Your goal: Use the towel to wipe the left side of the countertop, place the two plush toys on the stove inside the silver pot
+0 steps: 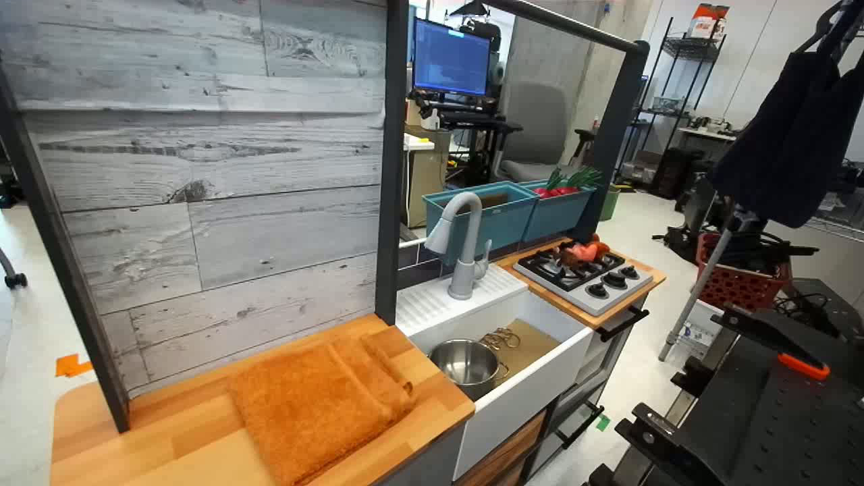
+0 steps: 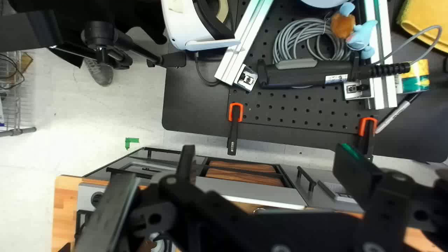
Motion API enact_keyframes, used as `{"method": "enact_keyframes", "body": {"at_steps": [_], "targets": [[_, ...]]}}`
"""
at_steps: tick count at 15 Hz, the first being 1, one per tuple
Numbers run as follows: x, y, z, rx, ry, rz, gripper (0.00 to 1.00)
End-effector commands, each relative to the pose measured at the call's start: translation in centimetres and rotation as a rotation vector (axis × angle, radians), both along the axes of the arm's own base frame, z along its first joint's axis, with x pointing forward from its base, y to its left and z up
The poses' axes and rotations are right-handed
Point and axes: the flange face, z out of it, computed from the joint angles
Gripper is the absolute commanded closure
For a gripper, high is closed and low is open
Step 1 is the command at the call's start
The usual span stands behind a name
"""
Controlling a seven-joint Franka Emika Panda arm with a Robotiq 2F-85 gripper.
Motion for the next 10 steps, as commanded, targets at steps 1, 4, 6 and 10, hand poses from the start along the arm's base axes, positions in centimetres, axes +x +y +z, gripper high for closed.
{"method": "enact_keyframes", "body": {"at_steps": [1, 4, 6, 10], "targets": [[0.0, 0.0, 0.1, 0.0, -0.001, 0.0, 0.0], [0.7, 0.8, 0.0, 0.022, -0.015, -0.006, 0.0], [3.4, 2.9, -1.0, 0.105, -0.043, -0.027, 0.0], [9.7, 7.7, -5.5, 0.275, -0.205, -0.136, 0.0]]}}
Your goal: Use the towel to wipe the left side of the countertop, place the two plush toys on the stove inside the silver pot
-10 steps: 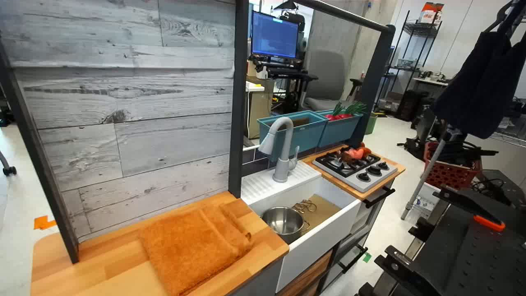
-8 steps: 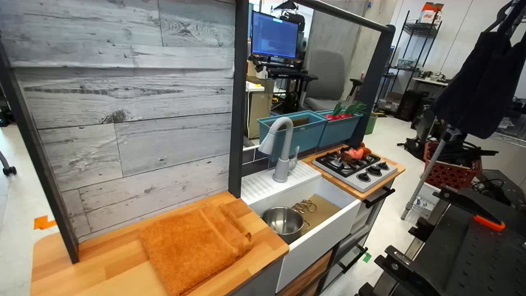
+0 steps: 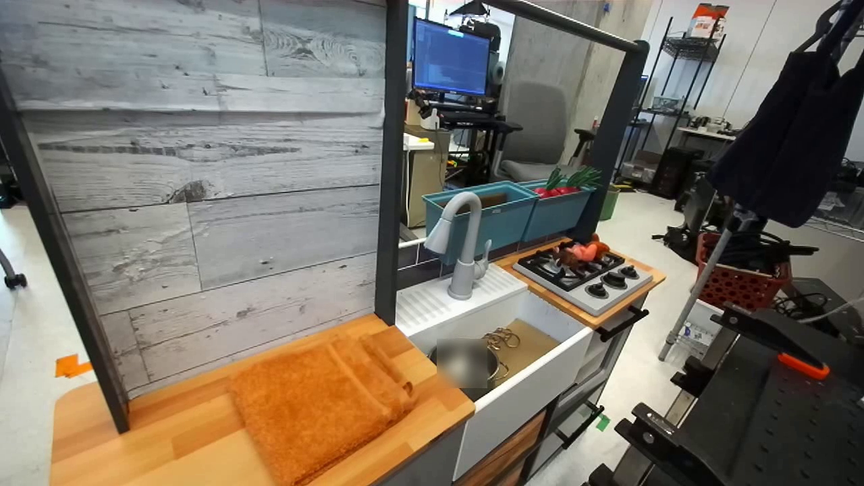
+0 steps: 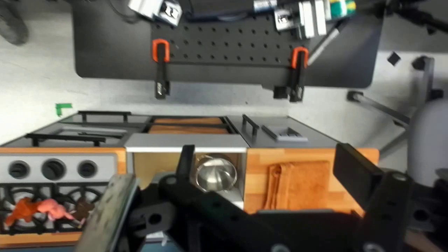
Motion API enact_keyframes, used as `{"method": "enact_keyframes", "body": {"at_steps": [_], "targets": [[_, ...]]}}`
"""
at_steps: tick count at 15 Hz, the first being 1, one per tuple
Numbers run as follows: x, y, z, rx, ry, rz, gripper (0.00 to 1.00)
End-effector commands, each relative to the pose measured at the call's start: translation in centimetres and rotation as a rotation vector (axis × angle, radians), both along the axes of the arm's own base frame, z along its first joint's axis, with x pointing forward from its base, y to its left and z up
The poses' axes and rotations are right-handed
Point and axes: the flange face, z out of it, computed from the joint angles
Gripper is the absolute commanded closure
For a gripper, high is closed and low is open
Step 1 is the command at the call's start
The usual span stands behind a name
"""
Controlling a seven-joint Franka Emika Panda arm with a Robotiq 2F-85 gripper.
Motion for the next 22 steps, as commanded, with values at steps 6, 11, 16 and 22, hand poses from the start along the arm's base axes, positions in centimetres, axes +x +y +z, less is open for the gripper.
{"method": "enact_keyframes", "body": {"at_steps": [6, 11, 16, 22], "targets": [[8.7, 5.7, -8.8, -0.001, -0.184, -0.079, 0.0], [10.1, 6.3, -11.5, -0.009, -0.187, -0.09, 0.0], [13.8, 11.8, -18.3, -0.022, -0.081, -0.215, 0.0], [18.3, 19.0, -29.0, -0.048, -0.15, -0.305, 0.0]]}}
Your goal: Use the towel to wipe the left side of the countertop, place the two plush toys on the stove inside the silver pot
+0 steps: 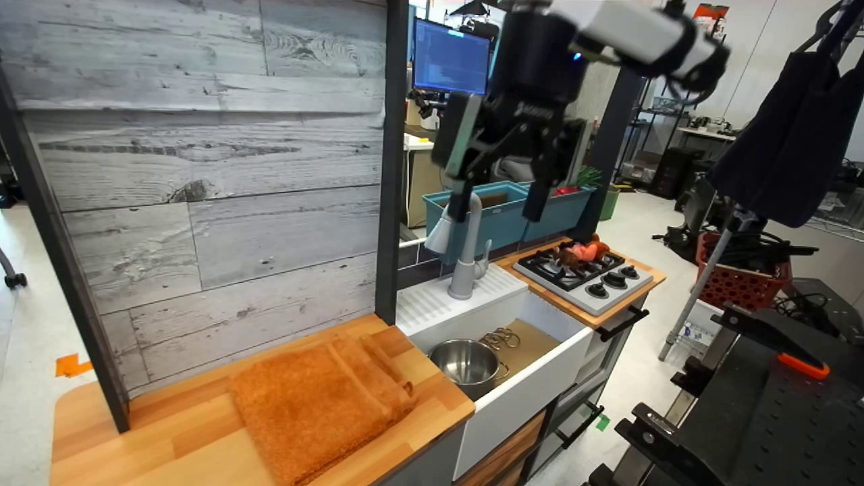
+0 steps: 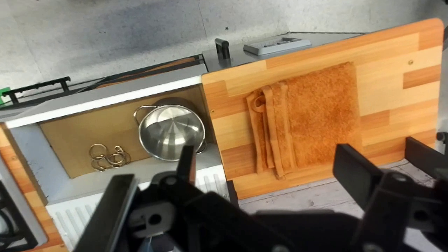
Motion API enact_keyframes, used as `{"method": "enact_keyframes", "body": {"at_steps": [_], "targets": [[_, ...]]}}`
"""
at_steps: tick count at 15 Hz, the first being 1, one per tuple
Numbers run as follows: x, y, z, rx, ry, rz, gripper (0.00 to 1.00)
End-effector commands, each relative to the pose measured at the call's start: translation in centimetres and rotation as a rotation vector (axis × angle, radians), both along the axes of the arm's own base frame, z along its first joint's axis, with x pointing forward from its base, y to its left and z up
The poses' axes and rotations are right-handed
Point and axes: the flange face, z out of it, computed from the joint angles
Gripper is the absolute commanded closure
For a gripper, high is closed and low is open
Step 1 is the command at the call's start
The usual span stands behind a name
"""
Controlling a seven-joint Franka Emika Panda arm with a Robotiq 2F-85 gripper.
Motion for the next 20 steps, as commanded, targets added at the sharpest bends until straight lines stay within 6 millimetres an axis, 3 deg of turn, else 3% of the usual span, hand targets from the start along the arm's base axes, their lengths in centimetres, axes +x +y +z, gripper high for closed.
{"method": "enact_keyframes", "body": {"at_steps": [1, 4, 5, 7, 10, 14, 16, 20], "targets": [[4.0, 3.7, -6.7, -0.021, -0.019, -0.058, 0.0], [5.8, 6.8, -12.2, -0.079, 0.024, -0.053, 0.0], [3.6, 4.9, -9.5, -0.049, 0.02, -0.052, 0.0], [4.5, 6.5, -12.4, -0.062, 0.027, -0.046, 0.0], [5.4, 6.8, -13.4, -0.04, 0.002, -0.064, 0.0], [8.4, 8.2, -17.0, 0.016, -0.067, -0.182, 0.0], [9.8, 9.4, -19.3, -0.023, -0.053, -0.219, 0.0], [10.7, 12.8, -23.4, -0.084, -0.024, -0.285, 0.0]]}}
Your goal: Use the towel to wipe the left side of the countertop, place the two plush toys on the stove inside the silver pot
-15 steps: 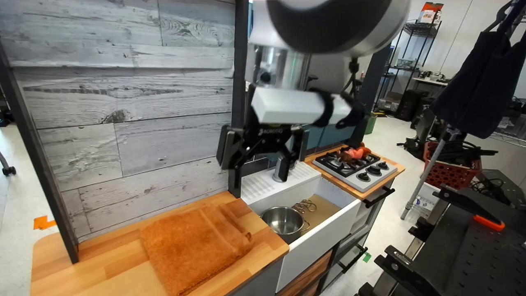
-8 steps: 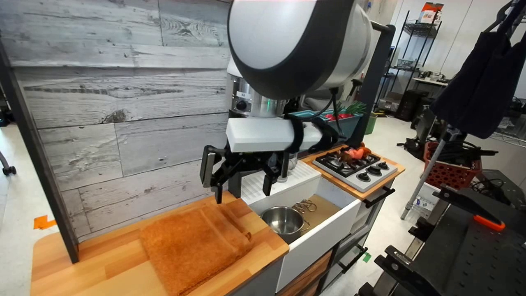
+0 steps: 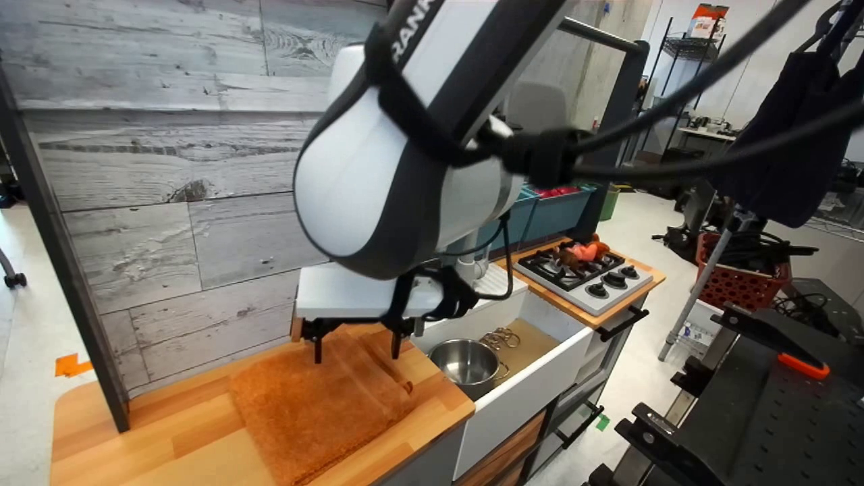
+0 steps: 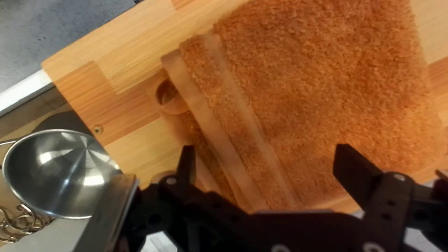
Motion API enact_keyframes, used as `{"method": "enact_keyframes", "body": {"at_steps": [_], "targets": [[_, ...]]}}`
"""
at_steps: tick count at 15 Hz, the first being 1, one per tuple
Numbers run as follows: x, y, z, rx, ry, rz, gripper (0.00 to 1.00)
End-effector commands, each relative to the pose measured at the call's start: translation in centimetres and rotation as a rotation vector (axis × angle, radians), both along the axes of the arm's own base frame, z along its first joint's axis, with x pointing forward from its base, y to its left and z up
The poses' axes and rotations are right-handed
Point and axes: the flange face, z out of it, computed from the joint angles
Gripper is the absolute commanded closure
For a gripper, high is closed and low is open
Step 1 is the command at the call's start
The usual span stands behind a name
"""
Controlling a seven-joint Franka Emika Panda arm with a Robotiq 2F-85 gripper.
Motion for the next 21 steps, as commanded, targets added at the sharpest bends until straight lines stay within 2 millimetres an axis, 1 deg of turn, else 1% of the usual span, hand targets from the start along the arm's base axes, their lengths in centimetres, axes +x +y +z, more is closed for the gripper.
{"method": "enact_keyframes", "body": {"at_steps": [1, 3, 4, 5, 7, 8, 9, 10, 11, 13, 14, 15, 17, 19, 21], "targets": [[1.6, 4.0, -3.3, -0.033, 0.026, -0.03, 0.0], [1.8, 5.7, -4.4, -0.035, 0.042, -0.002, 0.0], [0.5, 4.4, -3.6, -0.025, 0.04, -0.006, 0.0], [0.7, 5.2, -4.1, -0.027, 0.043, 0.001, 0.0], [1.0, 5.7, -4.4, -0.026, 0.039, 0.005, 0.0], [1.3, 3.8, -5.3, -0.065, 0.075, -0.025, 0.0], [1.1, 2.6, -6.2, -0.079, 0.123, -0.041, 0.0], [0.6, 1.7, -7.7, -0.086, 0.153, -0.064, 0.0], [0.5, 1.3, -8.6, -0.085, 0.15, -0.075, 0.0], [-0.7, 2.3, -10.8, -0.072, 0.141, -0.047, 0.0], [-1.3, 3.2, -11.7, -0.07, 0.12, -0.024, 0.0], [-1.4, 4.2, -11.6, -0.069, 0.105, 0.001, 0.0], [-1.7, 7.0, -11.3, -0.033, 0.048, 0.036, 0.0], [-2.4, 10.7, -10.4, 0.033, -0.014, 0.071, 0.0], [-3.2, 13.9, -9.7, 0.086, -0.051, 0.106, 0.0]]}}
